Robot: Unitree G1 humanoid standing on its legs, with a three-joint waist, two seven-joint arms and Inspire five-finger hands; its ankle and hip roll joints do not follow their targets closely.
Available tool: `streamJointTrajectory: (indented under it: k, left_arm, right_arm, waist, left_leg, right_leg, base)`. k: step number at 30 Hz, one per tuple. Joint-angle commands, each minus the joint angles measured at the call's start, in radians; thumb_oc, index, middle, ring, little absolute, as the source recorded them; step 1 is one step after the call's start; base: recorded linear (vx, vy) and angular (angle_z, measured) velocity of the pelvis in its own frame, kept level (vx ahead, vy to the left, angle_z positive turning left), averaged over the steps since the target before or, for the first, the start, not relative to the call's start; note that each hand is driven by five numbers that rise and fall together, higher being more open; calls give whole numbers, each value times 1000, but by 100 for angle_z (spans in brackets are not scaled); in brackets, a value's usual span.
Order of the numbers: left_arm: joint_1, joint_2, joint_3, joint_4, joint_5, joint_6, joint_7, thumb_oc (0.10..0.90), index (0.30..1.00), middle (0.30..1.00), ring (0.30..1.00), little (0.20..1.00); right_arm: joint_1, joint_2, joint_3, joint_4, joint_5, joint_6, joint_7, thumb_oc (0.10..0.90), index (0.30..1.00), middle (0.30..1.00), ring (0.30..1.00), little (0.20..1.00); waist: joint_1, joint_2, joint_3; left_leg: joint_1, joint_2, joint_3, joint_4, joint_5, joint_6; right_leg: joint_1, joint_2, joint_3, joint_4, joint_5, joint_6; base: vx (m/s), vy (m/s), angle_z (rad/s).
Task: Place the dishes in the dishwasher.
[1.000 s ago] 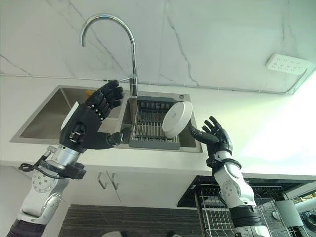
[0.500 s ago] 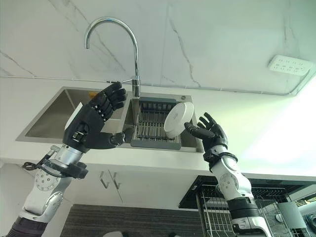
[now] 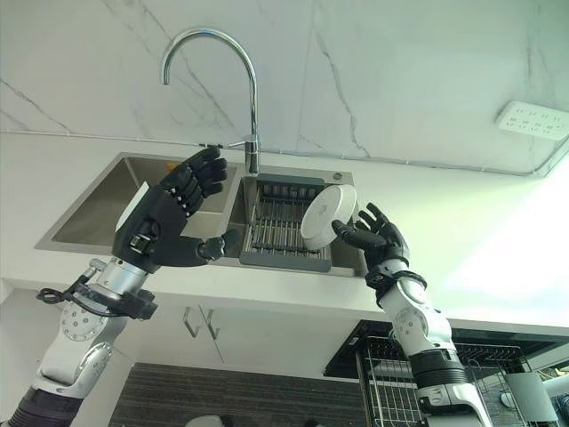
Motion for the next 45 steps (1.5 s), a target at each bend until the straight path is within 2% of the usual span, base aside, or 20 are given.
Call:
streamJointTrajectory:
  k: [1,45]
  left_arm:
    - [-110,23,-11,-55,-39,-74,24,800,900,900,900,900]
    - [-120,39,-25,-47,-60,-50,37,800,900,900,900,900]
  right_arm:
    - [-166,-68,-25,-18,45,-72,22,800,900,900,900,900]
    - [-264,-103,39,139,85,-8,65,800,900,900,900,900]
  waist:
    - [14,7,-49]
    - [46,-1,-44]
  left_leg:
    - [76,-7,-1,-9,-170,-18]
    - [79,-17,-19,-9,-163,-17]
  right_leg:
    - [64,8,13,14,-158,73]
    - [83,5,5,14,-164,72]
  base:
    - [0,0,0]
    - [6,1,1]
